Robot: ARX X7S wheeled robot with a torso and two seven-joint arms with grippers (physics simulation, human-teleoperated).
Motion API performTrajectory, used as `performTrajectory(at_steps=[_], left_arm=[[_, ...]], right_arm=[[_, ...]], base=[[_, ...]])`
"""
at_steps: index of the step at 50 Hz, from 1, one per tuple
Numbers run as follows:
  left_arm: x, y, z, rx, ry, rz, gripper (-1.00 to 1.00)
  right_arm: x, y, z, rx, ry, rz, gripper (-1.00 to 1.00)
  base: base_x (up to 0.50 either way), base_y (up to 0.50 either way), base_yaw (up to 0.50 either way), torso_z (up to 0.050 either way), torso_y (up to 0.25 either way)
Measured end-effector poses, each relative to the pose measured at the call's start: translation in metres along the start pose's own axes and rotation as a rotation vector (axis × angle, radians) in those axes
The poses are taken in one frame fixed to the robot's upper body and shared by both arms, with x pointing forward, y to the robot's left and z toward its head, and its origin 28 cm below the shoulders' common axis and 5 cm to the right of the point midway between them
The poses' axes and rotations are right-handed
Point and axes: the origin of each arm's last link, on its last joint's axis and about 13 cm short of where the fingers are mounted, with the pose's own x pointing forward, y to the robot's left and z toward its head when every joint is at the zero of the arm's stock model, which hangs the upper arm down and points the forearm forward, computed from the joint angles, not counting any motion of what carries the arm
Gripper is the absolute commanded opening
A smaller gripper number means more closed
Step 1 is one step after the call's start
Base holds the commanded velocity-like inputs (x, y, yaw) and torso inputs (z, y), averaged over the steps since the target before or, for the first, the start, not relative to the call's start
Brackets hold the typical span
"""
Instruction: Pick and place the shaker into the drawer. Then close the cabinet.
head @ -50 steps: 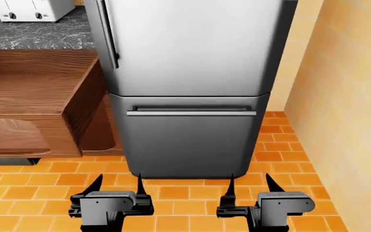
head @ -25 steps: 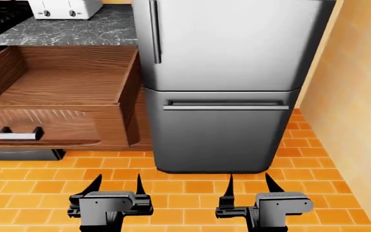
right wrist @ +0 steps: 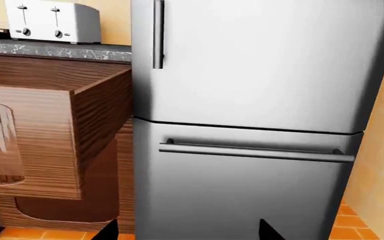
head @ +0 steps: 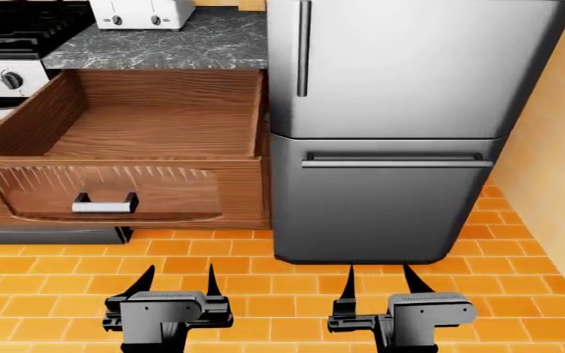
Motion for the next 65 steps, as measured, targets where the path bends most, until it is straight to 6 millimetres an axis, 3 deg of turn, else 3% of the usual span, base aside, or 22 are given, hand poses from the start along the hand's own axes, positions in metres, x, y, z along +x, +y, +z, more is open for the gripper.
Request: performTrajectory(at_steps=[65], left_arm=[[-0.0001,-0.0001,0.0002,-0.001,0.0,-0.002,1.0]], right_arm=[[0.0002,0.0005,-0.0002,-0.005,0.001,0.004,1.0]], base=[[0.0,0.5,0.0,0.0,0.0]])
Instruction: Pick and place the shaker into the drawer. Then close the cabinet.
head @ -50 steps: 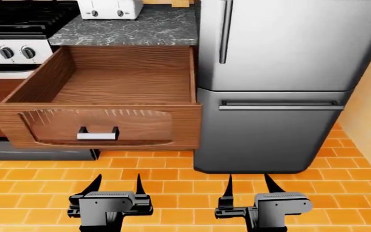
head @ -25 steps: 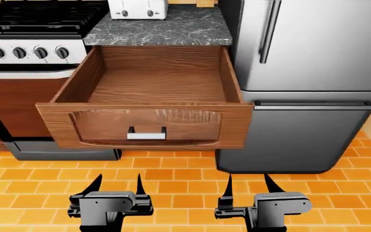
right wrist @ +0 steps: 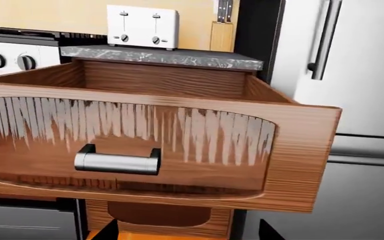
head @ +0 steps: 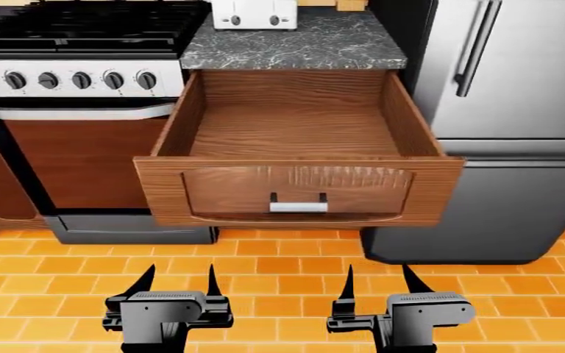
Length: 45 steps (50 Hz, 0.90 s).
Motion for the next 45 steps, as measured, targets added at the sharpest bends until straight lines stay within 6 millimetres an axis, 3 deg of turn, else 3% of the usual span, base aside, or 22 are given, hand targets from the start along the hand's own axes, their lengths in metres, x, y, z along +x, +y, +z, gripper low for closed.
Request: performTrajectory(at_steps=[45], left_arm=[[0.0,0.0,-0.0007,0.002,0.001,0.001,1.0]], right_arm=[[-0.0001,0.0004,-0.0005,-0.004,0.0,0.003,1.0]], base=[[0.0,0.5,0.0,0.0,0.0]])
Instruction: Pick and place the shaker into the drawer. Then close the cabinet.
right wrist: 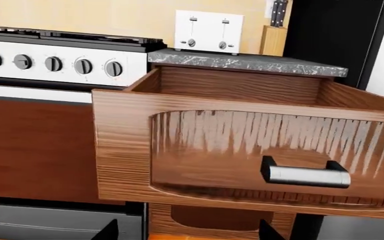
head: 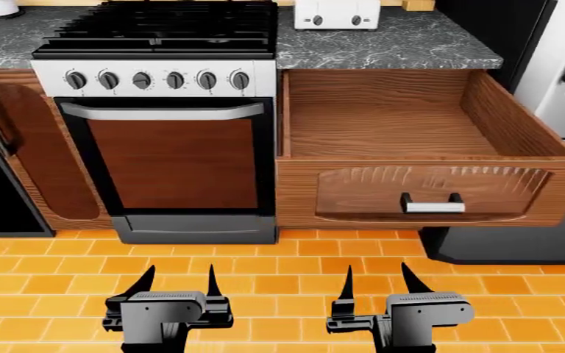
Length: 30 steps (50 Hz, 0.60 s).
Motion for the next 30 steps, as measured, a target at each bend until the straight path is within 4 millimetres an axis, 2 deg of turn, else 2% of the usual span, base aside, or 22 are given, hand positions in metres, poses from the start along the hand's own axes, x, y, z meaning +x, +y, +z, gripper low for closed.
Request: performTrajectory(at_steps=[30], left_arm=[[-0.0007,0.0002,0.0006,-0.001,-0.007,0.0,1.0]], right_arm=[[0.0001,0.0001,0.0,-0.002,0.0,0.001,1.0]], base=[[0.0,0.5,0.0,0.0,0.0]])
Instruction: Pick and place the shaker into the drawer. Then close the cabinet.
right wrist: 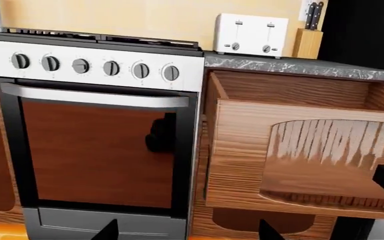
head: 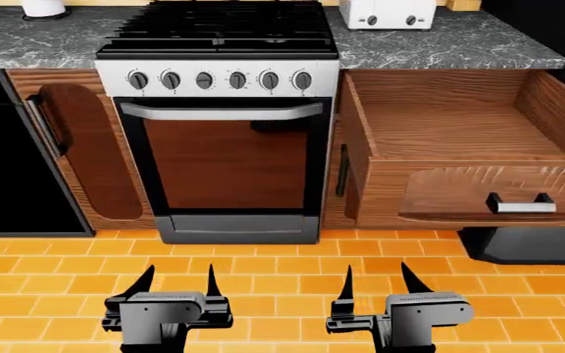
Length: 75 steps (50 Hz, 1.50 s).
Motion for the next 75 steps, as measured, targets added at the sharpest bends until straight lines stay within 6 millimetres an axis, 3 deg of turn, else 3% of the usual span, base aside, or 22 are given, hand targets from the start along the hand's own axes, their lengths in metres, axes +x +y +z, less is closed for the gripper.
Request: performTrajectory(at_steps=[48,75], left_arm=[[-0.0005,-0.0002,0.0003,-0.001,-0.003,-0.002,1.0],[-0.0009,-0.0001,0.0003,0.001,-0.004,-0.002,1.0]], right_arm=[[0.0005,-0.0002,-0.0003,0.003,0.003,0.0,1.0],[-0.0016,-0.0015,0.0012,0.058,-0.02,0.06,1.0]], base=[[0.0,0.5,0.0,0.0,0.0],[0.49,0.0,0.0,0.0,0.0]])
